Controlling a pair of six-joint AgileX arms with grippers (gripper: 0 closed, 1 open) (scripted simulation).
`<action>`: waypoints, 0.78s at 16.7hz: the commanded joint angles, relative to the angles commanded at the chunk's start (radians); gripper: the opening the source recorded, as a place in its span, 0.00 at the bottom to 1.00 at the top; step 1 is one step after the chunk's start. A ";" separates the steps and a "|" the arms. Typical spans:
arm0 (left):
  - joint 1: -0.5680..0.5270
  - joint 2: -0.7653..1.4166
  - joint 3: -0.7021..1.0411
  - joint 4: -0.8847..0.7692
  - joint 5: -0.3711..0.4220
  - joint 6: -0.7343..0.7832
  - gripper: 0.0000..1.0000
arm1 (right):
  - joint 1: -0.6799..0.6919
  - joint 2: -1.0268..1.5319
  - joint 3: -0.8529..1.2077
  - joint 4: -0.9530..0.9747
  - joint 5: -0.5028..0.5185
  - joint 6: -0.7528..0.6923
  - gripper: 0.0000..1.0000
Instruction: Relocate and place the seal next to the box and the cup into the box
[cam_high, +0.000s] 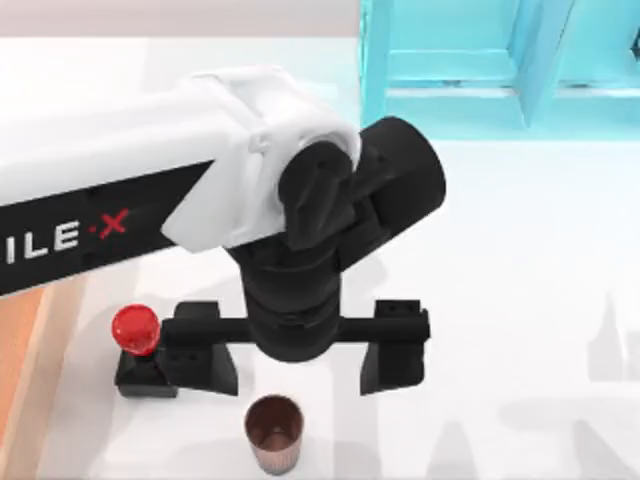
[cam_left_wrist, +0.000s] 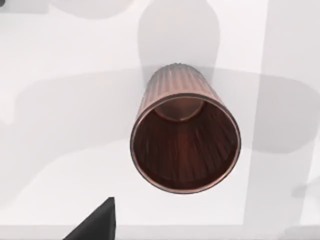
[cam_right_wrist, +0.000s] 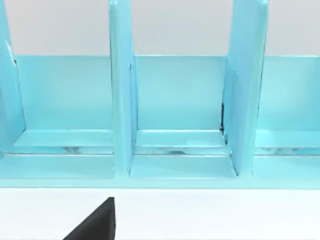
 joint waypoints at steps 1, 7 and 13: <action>-0.010 0.000 -0.009 0.009 0.000 -0.010 1.00 | 0.000 0.000 0.000 0.000 0.000 0.000 1.00; -0.007 0.002 -0.022 0.023 0.000 -0.009 1.00 | 0.000 0.000 0.000 0.000 0.000 0.000 1.00; -0.007 0.051 -0.151 0.207 0.000 -0.006 1.00 | 0.000 0.000 0.000 0.000 0.000 0.000 1.00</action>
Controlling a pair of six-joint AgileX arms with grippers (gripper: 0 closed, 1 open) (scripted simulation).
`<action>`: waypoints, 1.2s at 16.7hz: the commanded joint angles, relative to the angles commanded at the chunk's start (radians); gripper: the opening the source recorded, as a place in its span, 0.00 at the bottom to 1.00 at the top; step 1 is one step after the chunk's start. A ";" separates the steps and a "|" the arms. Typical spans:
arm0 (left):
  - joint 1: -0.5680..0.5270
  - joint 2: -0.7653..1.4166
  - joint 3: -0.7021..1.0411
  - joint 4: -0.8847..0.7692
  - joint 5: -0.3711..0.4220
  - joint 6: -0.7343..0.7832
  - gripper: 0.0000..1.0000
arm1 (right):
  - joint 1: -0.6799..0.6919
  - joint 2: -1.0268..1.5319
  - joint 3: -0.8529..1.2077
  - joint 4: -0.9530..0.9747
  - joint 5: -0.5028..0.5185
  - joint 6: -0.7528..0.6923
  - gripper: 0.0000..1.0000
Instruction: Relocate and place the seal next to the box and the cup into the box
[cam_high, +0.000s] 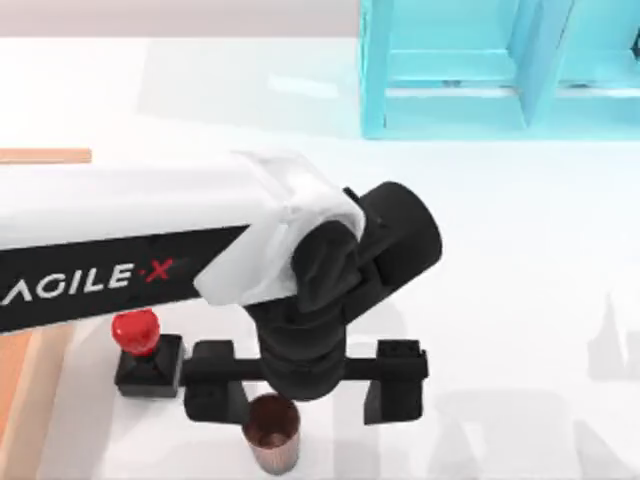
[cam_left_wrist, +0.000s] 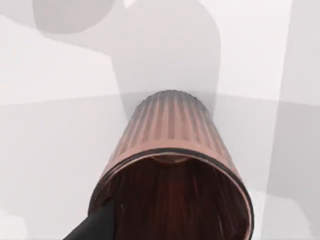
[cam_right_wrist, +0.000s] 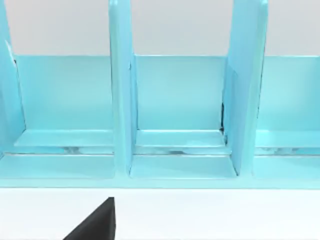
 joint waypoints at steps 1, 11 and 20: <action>0.000 0.010 -0.023 0.035 0.000 0.000 1.00 | 0.000 0.000 0.000 0.000 0.000 0.000 1.00; -0.001 0.035 -0.084 0.115 0.000 -0.001 0.77 | 0.000 0.000 0.000 0.000 0.000 0.000 1.00; -0.001 0.035 -0.084 0.115 0.000 -0.001 0.10 | 0.000 0.000 0.000 0.000 0.000 0.000 1.00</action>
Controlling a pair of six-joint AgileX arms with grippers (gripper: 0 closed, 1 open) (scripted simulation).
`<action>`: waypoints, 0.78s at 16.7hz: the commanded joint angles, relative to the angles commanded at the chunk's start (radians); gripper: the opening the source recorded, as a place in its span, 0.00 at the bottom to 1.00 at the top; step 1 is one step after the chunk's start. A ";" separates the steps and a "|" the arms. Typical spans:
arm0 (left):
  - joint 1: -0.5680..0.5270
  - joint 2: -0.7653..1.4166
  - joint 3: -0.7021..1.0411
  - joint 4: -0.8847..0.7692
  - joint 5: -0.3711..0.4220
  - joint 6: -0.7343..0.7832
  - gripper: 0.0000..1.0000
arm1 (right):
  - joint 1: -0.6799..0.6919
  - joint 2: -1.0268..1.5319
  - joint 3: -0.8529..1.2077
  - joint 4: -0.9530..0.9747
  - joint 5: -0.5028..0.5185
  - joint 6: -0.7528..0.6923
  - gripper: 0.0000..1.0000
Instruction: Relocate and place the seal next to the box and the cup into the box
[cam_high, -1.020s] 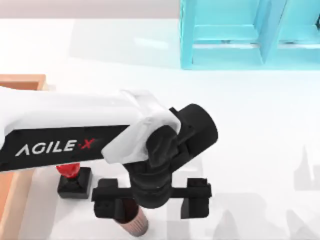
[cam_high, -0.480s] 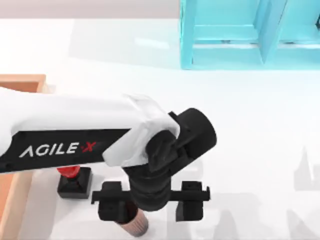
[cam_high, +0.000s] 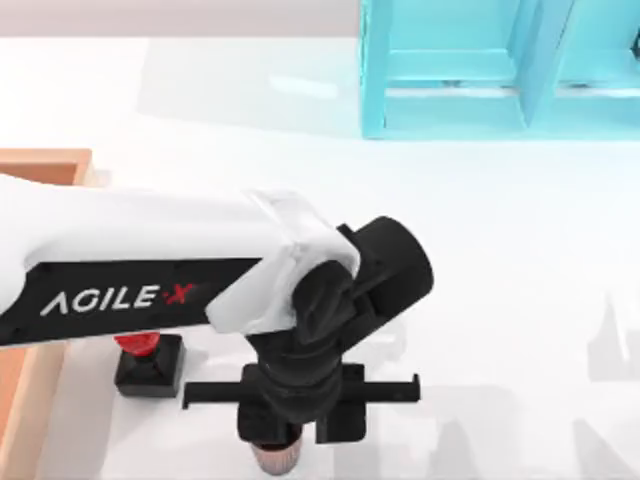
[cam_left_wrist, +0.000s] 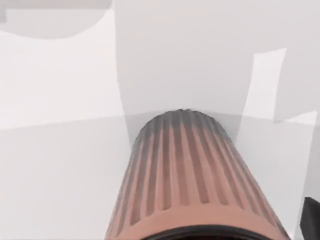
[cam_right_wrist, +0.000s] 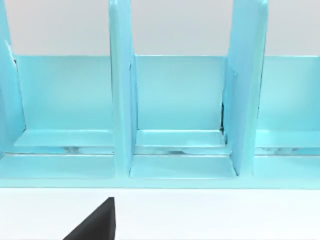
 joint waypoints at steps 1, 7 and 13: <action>0.000 0.000 0.000 0.000 0.000 0.000 0.02 | 0.000 0.000 0.000 0.000 0.000 0.000 1.00; 0.000 0.000 0.000 0.000 0.000 0.000 0.00 | 0.000 0.000 0.000 0.000 0.000 0.000 1.00; 0.029 -0.040 0.004 -0.038 0.000 0.039 0.00 | 0.000 0.000 0.000 0.000 0.000 0.000 1.00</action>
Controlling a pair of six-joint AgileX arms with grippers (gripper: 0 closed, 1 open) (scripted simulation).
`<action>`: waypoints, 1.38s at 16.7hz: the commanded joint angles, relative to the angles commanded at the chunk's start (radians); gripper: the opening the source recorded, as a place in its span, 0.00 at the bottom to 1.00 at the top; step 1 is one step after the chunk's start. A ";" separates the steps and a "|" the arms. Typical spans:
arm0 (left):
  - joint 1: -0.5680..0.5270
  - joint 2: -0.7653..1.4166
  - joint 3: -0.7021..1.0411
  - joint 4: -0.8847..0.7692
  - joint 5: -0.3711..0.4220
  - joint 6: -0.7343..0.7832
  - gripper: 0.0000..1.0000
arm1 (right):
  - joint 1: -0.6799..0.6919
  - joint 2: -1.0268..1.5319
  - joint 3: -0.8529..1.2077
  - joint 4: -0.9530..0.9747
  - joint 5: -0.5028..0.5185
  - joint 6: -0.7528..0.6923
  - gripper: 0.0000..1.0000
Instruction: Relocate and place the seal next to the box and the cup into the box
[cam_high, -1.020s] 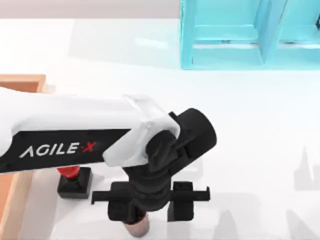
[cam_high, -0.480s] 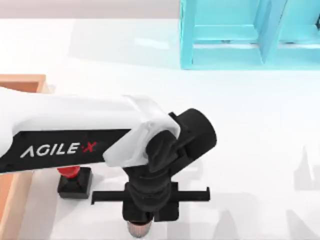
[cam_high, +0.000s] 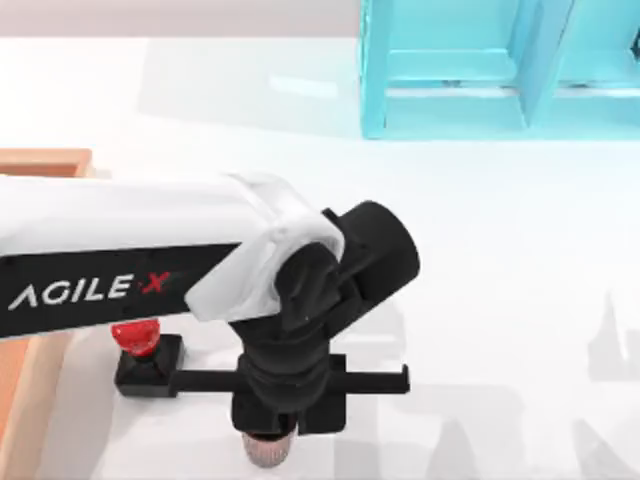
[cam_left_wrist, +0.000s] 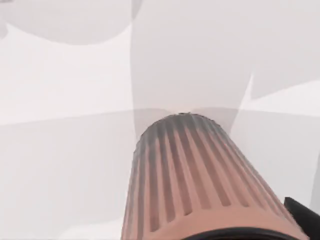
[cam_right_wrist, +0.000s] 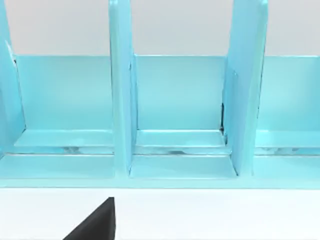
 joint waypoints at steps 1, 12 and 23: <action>0.027 -0.031 0.002 -0.031 0.000 0.029 0.00 | 0.000 0.000 0.000 0.000 0.000 0.000 1.00; 0.220 -0.325 0.017 -0.347 0.000 0.204 0.00 | 0.000 0.000 0.000 0.000 0.000 0.000 1.00; 0.601 -0.335 0.021 -0.347 0.027 0.588 0.00 | 0.000 0.000 0.000 0.000 0.000 0.000 1.00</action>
